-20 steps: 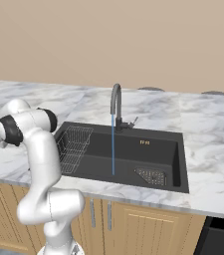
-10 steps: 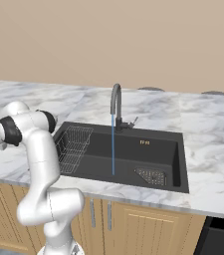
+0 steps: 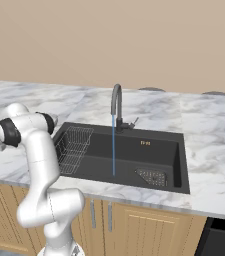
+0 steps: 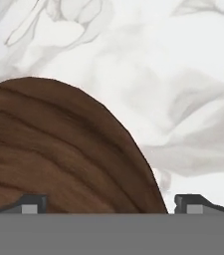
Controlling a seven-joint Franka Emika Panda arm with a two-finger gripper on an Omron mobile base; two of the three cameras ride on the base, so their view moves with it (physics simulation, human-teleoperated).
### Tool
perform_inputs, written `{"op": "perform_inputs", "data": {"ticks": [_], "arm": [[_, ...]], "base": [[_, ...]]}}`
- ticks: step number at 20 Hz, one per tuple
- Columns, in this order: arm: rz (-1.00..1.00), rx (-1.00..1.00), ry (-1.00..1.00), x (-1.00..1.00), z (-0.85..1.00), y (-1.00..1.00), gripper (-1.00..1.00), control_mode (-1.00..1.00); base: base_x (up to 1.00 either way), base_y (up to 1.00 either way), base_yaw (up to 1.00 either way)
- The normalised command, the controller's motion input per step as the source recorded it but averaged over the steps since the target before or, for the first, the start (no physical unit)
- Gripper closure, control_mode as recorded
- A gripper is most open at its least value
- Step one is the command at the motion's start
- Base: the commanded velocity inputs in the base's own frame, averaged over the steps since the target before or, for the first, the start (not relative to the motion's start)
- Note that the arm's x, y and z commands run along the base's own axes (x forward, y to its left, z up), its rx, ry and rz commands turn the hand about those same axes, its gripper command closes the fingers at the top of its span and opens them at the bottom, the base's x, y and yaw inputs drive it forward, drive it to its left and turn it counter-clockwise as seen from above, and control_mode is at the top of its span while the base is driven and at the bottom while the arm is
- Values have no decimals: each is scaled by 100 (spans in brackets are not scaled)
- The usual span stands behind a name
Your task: Rinse each bowl for a few seconds and place them down in the sink or on the counter.
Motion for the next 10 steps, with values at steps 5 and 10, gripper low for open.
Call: {"op": "perform_inputs", "data": {"ticks": [5, 10], "arm": [[0, 1, -1, 3, -14, 19, 100, -100], [0, 1, -1, 0, -7, 11, 100, -100]], "base": [[0, 0, 0], [0, 0, 0]]}}
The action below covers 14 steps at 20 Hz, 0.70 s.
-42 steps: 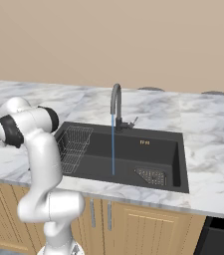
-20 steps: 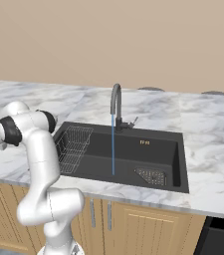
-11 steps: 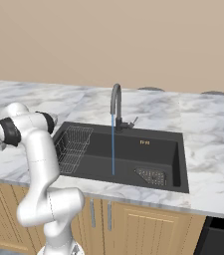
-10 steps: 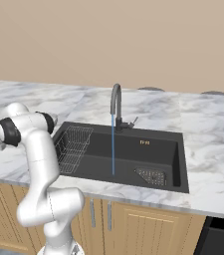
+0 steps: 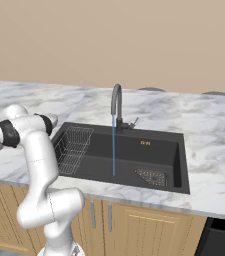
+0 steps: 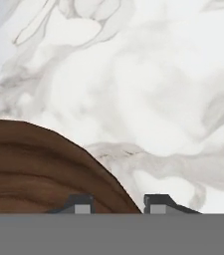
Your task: Rinse each bowl for a few seconds and place them down in the sink or on the counter.
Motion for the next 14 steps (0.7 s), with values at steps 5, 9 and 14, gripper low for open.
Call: {"op": "perform_inputs", "data": {"ticks": [5, 9, 14], "arm": [[0, 1, -7, -4, 3, 1, 100, -100], [0, 0, -10, -8, 17, -2, 100, -100], [-1, 0, -9, -15, 25, -17, 100, -100]], "base": [[0, 0, 0], [0, 0, 0], [0, 0, 0]]}}
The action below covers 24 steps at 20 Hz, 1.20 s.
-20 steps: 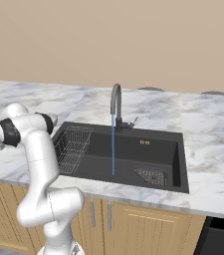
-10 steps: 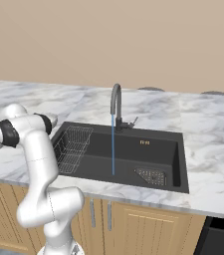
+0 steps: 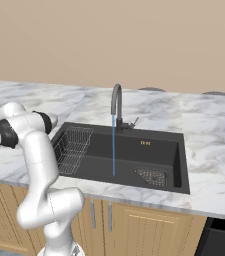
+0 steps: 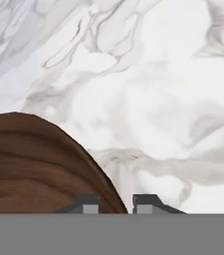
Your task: Rinse each bowl for a few seconds and place them down in the sink or on the counter.
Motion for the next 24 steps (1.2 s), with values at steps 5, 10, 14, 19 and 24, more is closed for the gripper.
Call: {"op": "perform_inputs", "data": {"ticks": [5, 10, 14, 19, 24], "arm": [[-5, 2, -5, -17, 21, -37, 100, -100], [-9, 0, -1, -3, 19, -37, 100, -100], [-15, 3, 1, 0, 34, -29, 100, -100], [-17, 6, 3, 0, 35, -24, 100, -100], [-21, 4, 1, 0, 24, -12, 100, -100]], "base": [[0, 0, 0], [0, 0, 0], [0, 0, 0], [0, 0, 0], [0, 0, 0]]}}
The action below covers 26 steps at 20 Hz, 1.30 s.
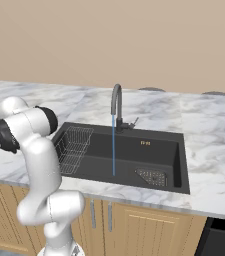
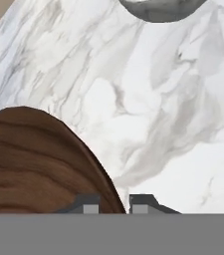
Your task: Rinse each bowl for a few seconds and place them down in the sink or on the counter.
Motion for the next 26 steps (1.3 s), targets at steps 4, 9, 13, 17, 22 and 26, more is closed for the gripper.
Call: {"op": "perform_inputs", "data": {"ticks": [4, 9, 13, 17, 22, 26], "arm": [[-23, 1, 0, 0, 17, -6, 100, -100], [-22, 1, 0, 0, 16, -7, 100, -100], [-23, 1, 0, 0, 12, -4, 100, -100], [-24, 0, 0, 0, 7, -1, 100, -100], [-22, 1, 0, 0, 9, -8, 100, -100], [-20, 0, 0, -1, 2, -11, 100, -100]], "base": [[0, 0, 0], [0, 0, 0], [0, 0, 0], [0, 0, 0], [0, 0, 0], [0, 0, 0]]}}
